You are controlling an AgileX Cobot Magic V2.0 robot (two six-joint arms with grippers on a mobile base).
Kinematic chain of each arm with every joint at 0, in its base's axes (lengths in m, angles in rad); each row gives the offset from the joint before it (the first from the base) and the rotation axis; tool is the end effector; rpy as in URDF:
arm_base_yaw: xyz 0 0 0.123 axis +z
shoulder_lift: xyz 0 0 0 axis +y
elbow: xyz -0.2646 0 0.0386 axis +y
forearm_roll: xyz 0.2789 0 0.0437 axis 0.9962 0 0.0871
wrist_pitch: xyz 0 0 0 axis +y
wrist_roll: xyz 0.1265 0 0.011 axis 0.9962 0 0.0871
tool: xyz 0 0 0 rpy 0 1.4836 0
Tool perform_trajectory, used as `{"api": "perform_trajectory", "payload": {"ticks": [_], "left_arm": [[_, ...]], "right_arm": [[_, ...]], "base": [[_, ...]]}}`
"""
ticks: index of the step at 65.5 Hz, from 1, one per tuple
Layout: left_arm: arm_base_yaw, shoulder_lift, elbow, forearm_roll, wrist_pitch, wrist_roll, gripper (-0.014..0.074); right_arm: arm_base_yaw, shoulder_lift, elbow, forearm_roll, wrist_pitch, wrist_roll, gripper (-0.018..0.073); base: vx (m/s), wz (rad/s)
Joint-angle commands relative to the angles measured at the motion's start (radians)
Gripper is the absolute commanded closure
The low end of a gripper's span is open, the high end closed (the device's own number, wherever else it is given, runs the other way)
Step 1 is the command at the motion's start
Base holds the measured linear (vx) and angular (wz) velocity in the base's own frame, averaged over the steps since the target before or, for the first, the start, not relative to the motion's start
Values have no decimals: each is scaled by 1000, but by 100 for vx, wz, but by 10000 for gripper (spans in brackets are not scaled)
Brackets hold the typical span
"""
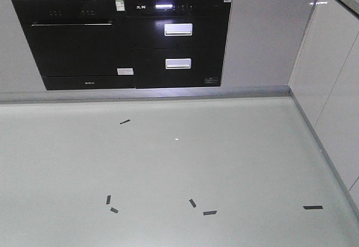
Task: Distribute corn equally
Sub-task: 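Drive the base toward the counter with the corn pot and plates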
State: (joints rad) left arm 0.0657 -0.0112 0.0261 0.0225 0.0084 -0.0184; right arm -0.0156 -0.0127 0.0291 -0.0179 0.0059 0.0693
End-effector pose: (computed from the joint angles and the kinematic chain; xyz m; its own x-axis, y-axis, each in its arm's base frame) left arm 0.1409 0.0093 0.2062 0.0634 0.0083 -0.9980 -0.0661 0.9978 0.0041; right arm 0.1412 -0.0022 0.2055 0.0656 0.0504 -0.9966 0.0124 0.9986 0.0513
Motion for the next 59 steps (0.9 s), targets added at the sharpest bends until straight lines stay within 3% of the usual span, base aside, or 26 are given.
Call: {"api": "perform_trajectory", "payload": {"ticks": [1, 59], "left_arm": [[-3, -16, 13, -10, -70, -8, 603], [-3, -16, 13, -10, -70, -8, 603]], "right_arm": [[0, -3, 7, -9, -75, -7, 566], [0, -3, 7, -9, -75, -7, 566]], "base": [[0, 0], [0, 0]]}}
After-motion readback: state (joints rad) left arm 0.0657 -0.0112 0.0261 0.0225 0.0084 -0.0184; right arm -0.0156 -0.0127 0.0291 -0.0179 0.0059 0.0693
